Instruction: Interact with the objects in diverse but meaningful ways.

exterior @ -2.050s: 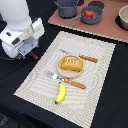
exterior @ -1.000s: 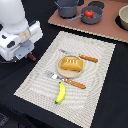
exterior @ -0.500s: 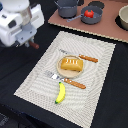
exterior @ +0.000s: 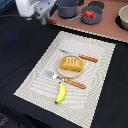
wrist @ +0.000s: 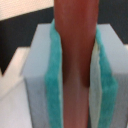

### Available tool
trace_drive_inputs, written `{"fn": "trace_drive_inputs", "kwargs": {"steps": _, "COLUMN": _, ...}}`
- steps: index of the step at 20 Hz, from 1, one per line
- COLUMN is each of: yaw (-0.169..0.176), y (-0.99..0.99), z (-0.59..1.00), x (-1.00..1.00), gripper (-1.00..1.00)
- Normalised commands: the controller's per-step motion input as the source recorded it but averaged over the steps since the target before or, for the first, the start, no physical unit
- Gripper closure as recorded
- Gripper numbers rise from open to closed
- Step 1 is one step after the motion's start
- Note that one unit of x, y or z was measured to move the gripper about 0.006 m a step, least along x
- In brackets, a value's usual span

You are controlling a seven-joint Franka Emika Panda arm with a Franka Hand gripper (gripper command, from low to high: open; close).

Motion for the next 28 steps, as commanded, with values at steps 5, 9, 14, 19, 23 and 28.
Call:
{"fn": "trace_drive_inputs", "kwargs": {"steps": 5, "yaw": 0.000, "y": 0.52, "z": 0.67, "x": 0.68, "gripper": 1.00}}
{"fn": "trace_drive_inputs", "kwargs": {"steps": 9, "yaw": 0.000, "y": 0.48, "z": 0.53, "x": 0.71, "gripper": 1.00}}
{"fn": "trace_drive_inputs", "kwargs": {"steps": 14, "yaw": 0.000, "y": 0.44, "z": 0.32, "x": 0.69, "gripper": 1.00}}
{"fn": "trace_drive_inputs", "kwargs": {"steps": 19, "yaw": 0.000, "y": 0.45, "z": 0.26, "x": 0.69, "gripper": 1.00}}
{"fn": "trace_drive_inputs", "kwargs": {"steps": 23, "yaw": 0.000, "y": 0.46, "z": 0.16, "x": 0.71, "gripper": 1.00}}
{"fn": "trace_drive_inputs", "kwargs": {"steps": 28, "yaw": 0.000, "y": 0.46, "z": 0.11, "x": 0.70, "gripper": 1.00}}
